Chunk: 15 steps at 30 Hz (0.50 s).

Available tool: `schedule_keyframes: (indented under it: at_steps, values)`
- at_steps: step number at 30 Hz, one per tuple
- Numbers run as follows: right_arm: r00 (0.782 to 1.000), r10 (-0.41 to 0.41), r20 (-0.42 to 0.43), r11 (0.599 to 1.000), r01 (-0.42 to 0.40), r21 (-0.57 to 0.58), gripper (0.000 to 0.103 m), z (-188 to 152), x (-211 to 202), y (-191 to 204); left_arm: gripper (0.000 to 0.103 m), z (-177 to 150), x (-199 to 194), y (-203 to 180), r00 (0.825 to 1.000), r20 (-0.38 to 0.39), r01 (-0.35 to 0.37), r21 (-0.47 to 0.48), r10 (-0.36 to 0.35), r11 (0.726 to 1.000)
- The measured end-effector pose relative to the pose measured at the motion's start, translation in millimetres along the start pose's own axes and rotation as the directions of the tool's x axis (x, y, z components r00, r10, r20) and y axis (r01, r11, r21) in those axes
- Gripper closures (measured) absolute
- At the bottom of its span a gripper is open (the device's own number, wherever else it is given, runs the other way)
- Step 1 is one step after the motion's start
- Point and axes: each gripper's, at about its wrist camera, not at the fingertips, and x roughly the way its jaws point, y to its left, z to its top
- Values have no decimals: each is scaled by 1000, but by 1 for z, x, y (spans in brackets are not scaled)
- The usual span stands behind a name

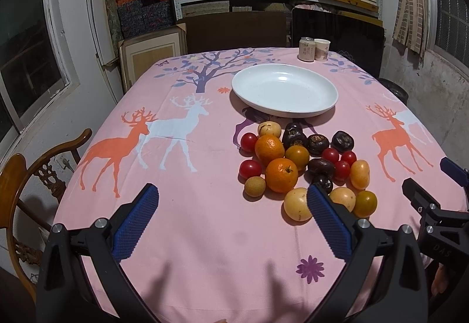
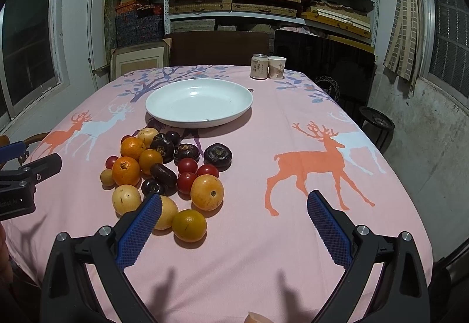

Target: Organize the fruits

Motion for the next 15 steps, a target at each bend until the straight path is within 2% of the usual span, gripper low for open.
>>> schedule_keyframes:
  at_steps: [15]
  values:
    - [1000, 0, -19, 1000, 0, 5, 3, 2, 6, -2, 4, -3, 2, 1, 1000, -8, -4, 2, 4, 1000]
